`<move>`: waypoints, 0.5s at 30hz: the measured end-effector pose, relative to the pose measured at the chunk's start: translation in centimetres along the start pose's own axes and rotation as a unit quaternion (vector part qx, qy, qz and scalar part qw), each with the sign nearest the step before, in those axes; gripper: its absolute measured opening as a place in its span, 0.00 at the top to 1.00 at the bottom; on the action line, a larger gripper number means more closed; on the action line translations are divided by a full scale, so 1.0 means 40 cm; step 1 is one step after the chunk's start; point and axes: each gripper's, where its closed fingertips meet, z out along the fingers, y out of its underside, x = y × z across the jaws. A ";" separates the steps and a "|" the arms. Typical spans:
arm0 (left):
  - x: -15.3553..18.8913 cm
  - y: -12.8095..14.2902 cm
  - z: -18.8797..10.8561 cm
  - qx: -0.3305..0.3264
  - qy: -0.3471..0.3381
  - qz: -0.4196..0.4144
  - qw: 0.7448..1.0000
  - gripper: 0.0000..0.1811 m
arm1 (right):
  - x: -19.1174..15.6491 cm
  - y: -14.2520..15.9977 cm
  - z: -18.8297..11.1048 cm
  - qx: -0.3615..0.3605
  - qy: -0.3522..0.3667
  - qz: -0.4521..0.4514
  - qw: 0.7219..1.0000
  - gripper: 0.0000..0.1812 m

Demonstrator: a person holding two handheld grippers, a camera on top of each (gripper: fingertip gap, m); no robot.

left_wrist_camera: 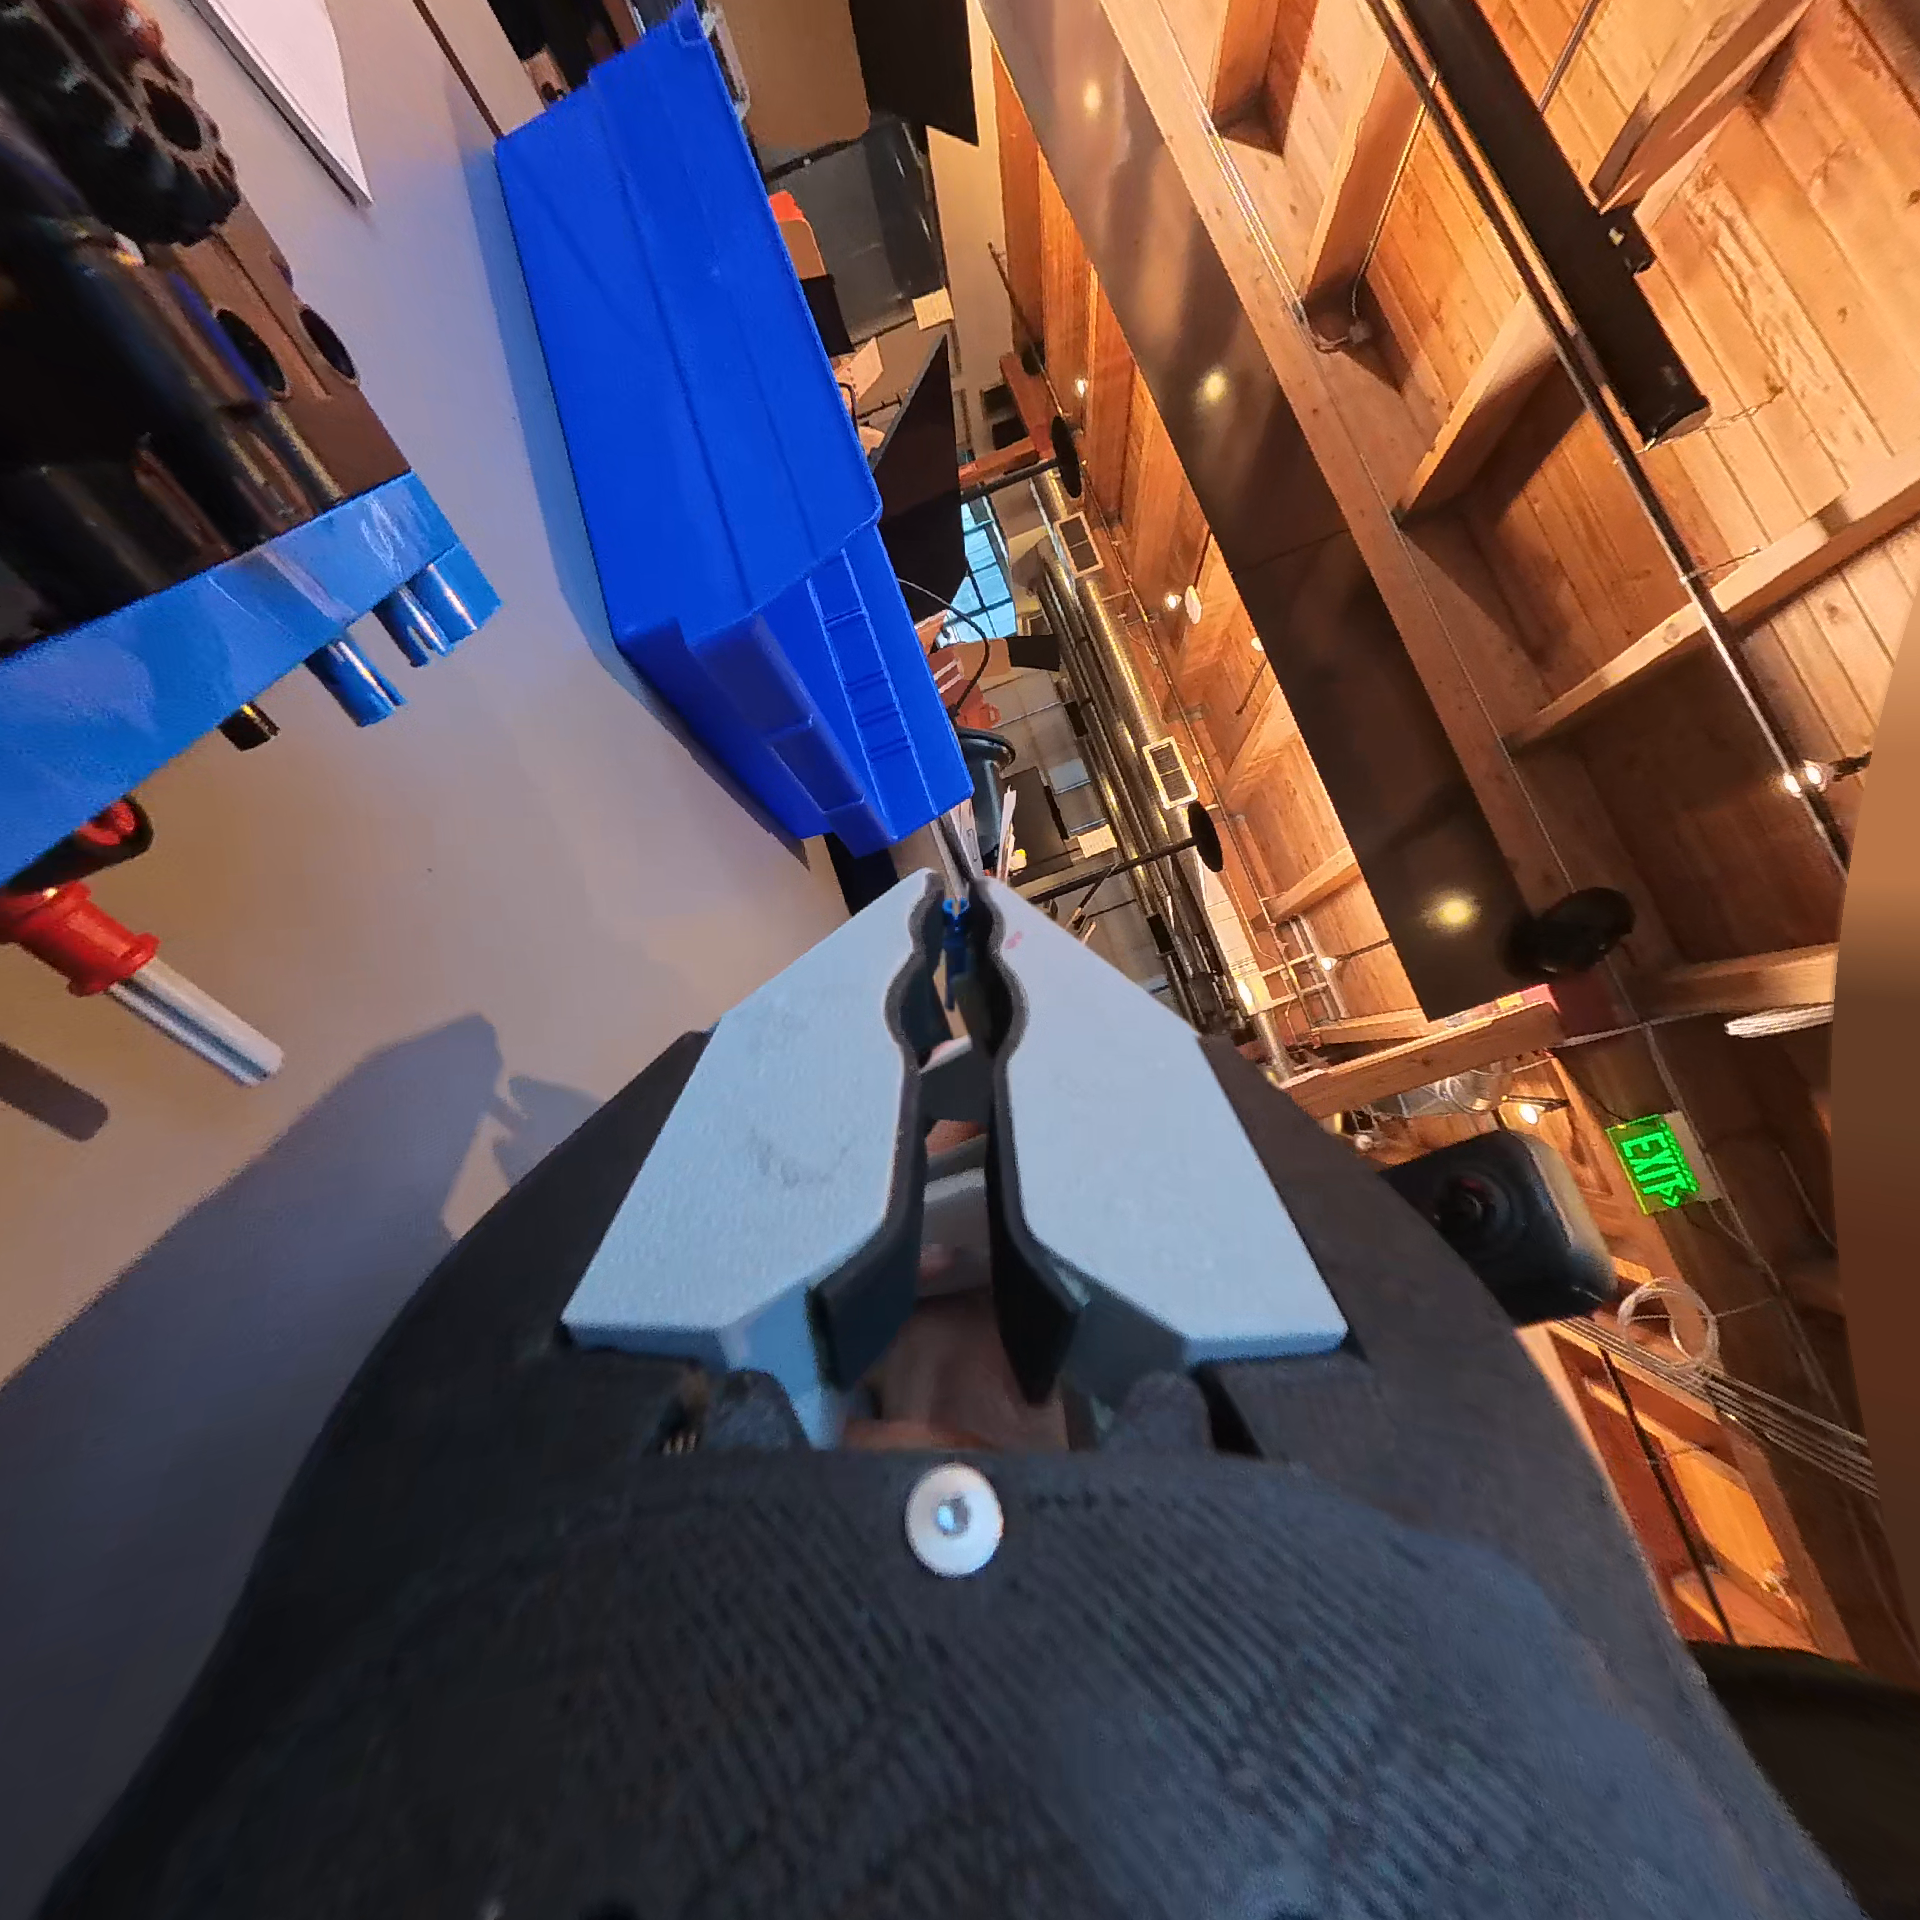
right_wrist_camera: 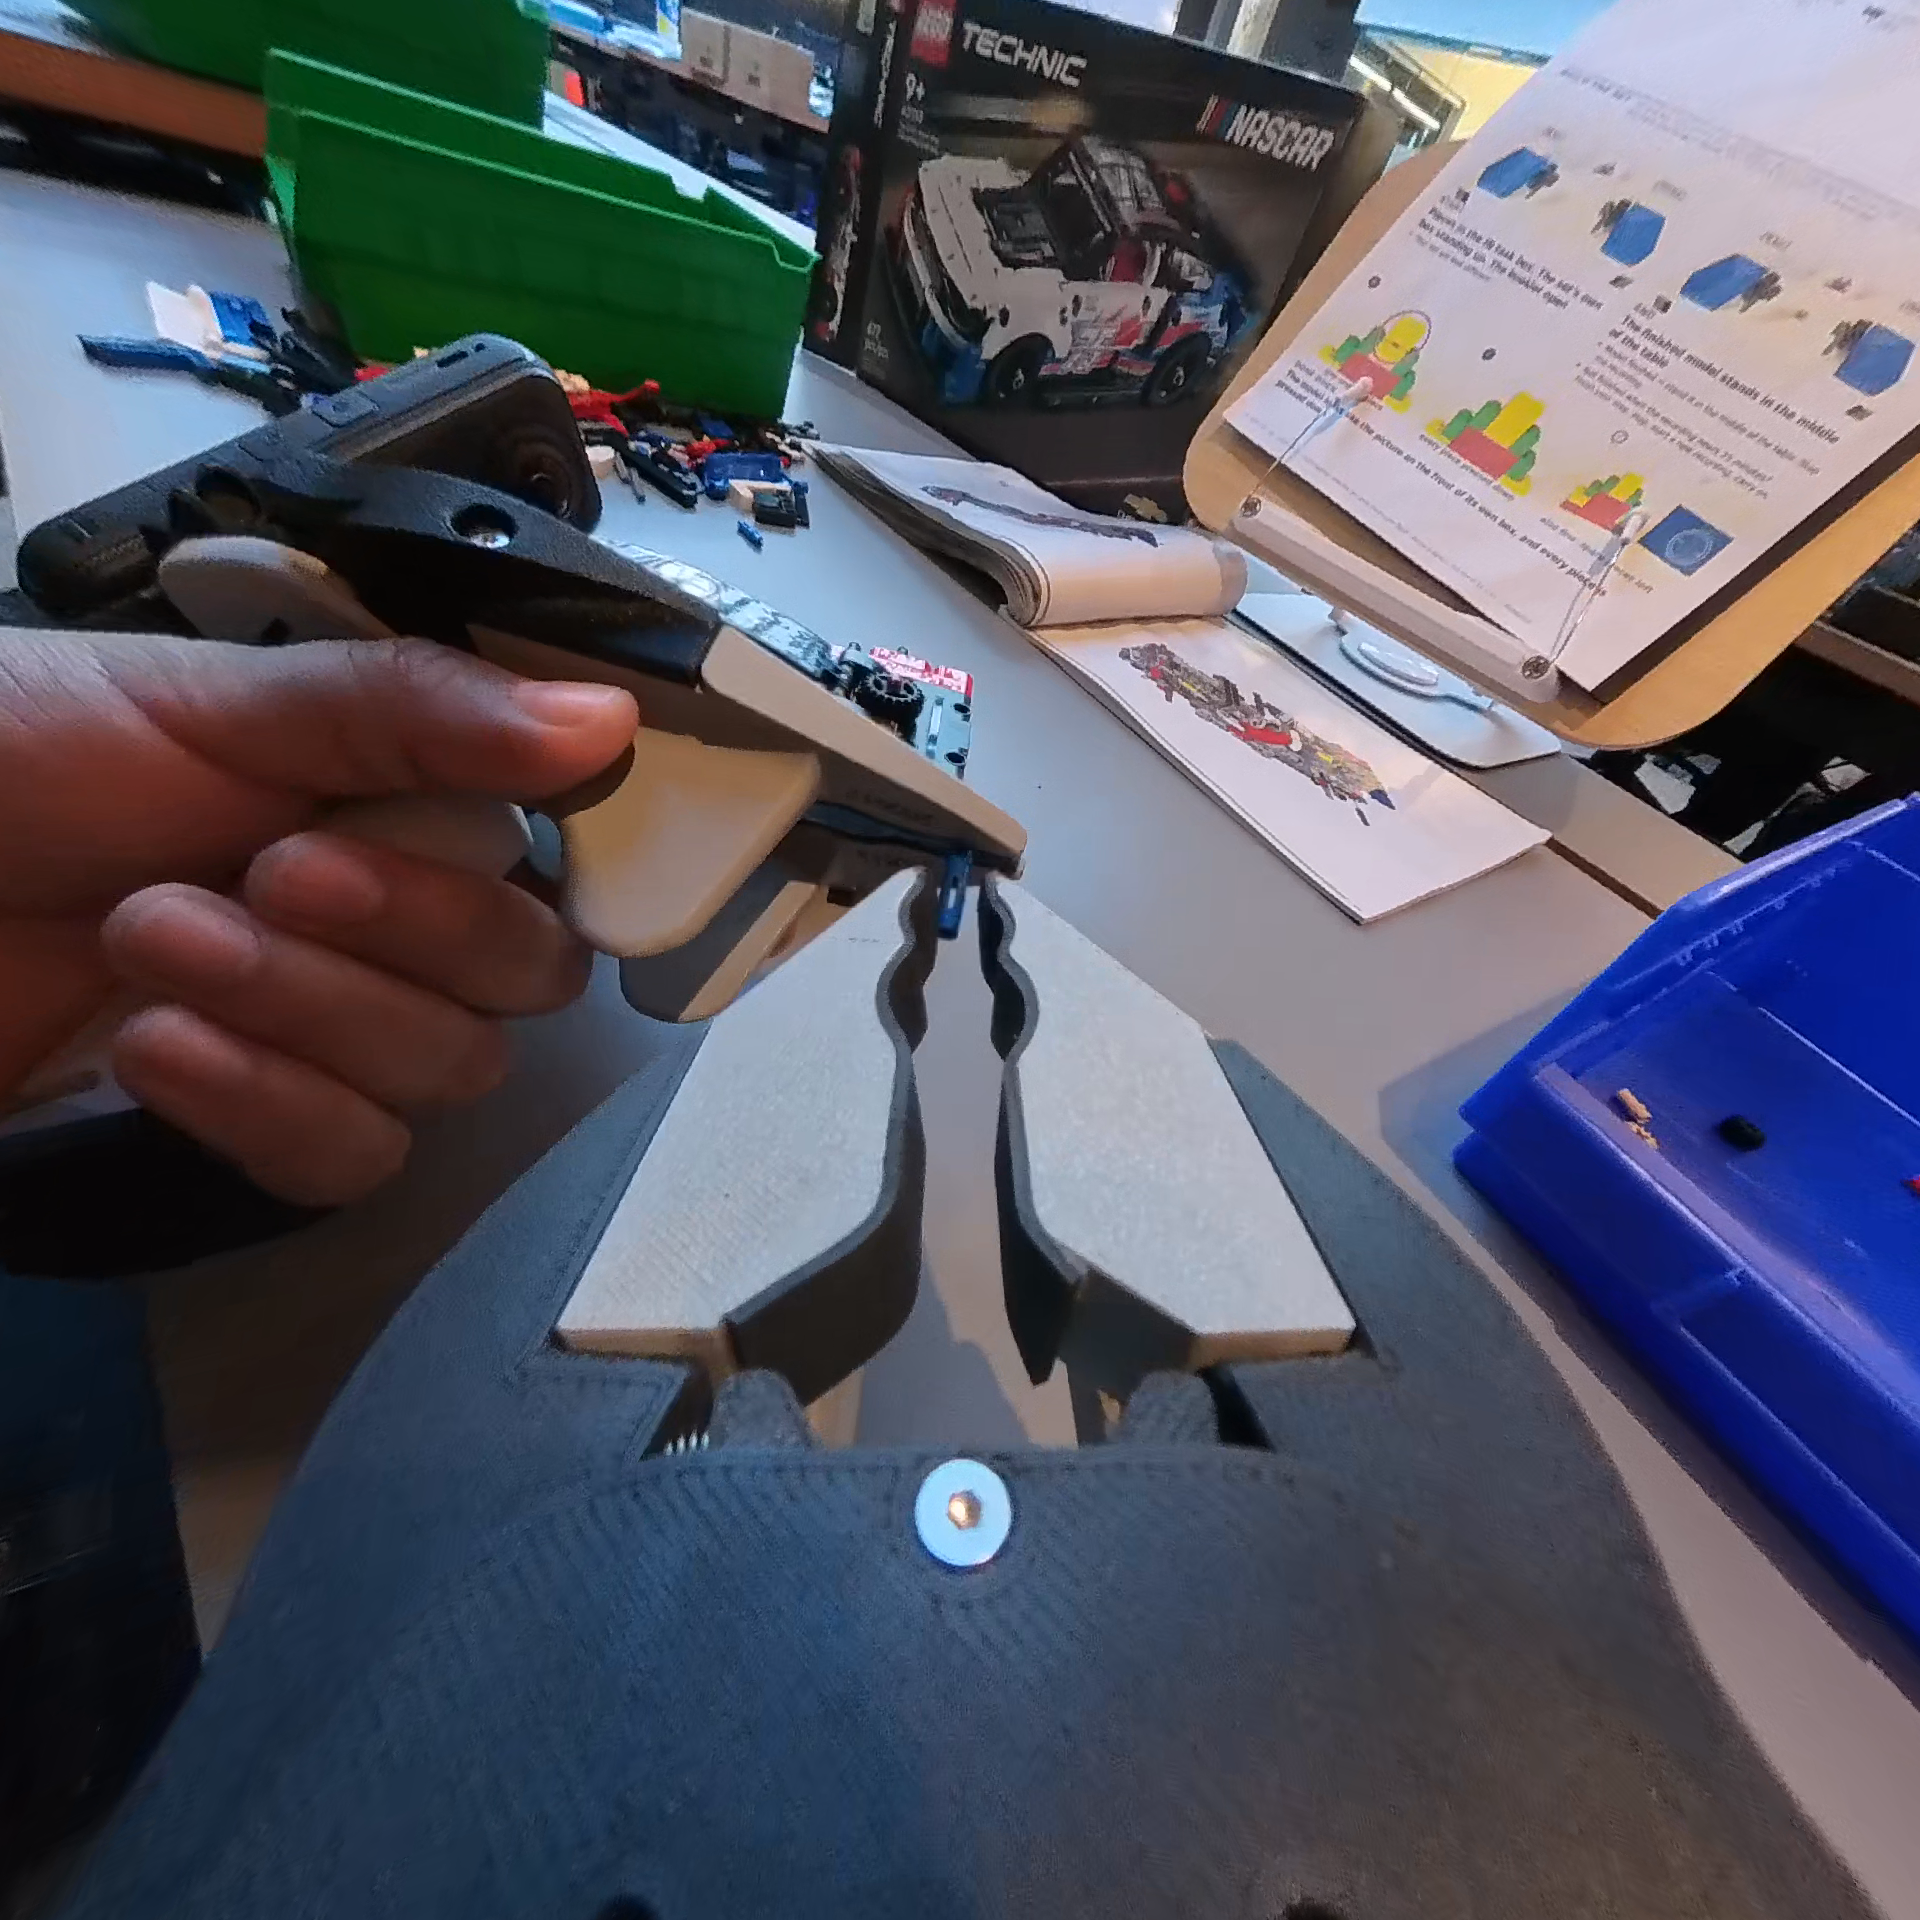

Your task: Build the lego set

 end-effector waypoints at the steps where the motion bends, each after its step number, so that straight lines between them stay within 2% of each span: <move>1: -0.003 0.002 -0.001 -0.001 -0.003 0.002 1.000 0.99 | -0.001 -0.001 -0.001 0.001 0.000 -0.002 1.000 0.98; 5: -0.017 0.009 -0.003 -0.002 -0.014 -0.004 1.000 0.99 | -0.007 0.014 0.002 -0.014 -0.005 -0.006 1.000 1.00; 15: 0.016 0.028 -0.008 -0.004 0.006 -0.002 1.000 0.99 | -0.018 0.010 -0.021 -0.008 0.003 -0.023 1.000 0.98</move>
